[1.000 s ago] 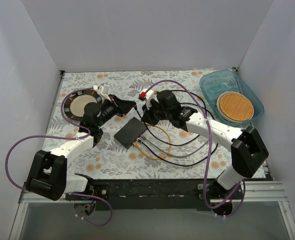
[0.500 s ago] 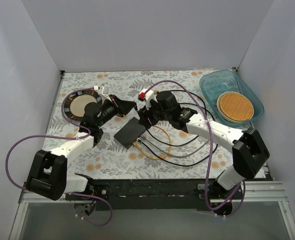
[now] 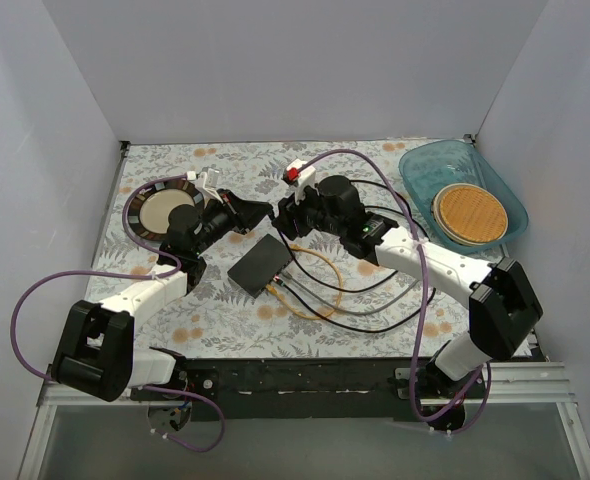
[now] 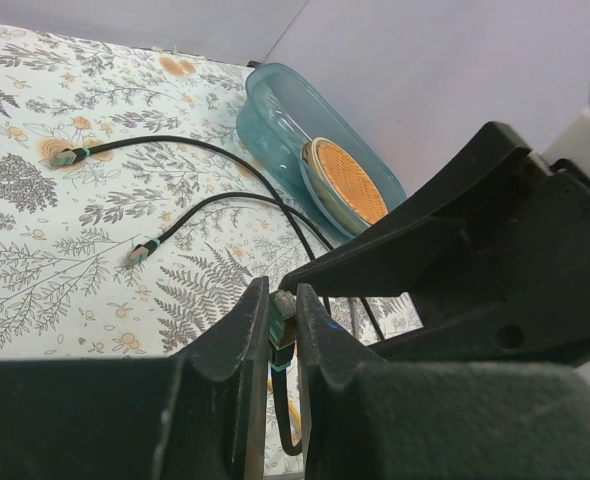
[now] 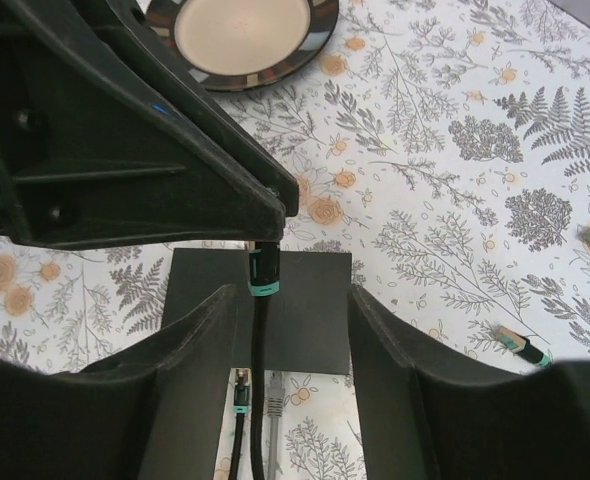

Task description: Insert the plug into the switch port

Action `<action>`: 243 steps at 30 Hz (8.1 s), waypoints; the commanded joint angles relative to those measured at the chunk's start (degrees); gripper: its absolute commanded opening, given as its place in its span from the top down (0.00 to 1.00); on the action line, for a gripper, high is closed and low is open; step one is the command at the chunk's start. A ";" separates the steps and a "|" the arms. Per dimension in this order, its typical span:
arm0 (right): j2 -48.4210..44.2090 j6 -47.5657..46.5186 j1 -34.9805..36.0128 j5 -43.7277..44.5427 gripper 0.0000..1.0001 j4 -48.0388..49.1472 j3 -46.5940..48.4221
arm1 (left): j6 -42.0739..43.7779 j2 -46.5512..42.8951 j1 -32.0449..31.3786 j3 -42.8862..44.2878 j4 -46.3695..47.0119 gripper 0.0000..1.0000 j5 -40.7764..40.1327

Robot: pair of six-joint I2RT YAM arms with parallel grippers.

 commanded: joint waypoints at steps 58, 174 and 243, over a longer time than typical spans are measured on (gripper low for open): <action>1.15 -2.35 -0.68 2.44 0.99 -7.98 -13.50 | 10.30 9.46 1.29 9.03 -21.17 0.02 -11.88; 21.98 1.87 13.03 28.72 0.99 -17.75 5.04 | 10.92 32.06 2.44 14.83 -25.31 0.31 2.79; 22.87 4.68 10.83 23.09 0.99 -22.15 11.21 | 9.25 30.13 4.37 12.81 -26.54 0.11 -0.20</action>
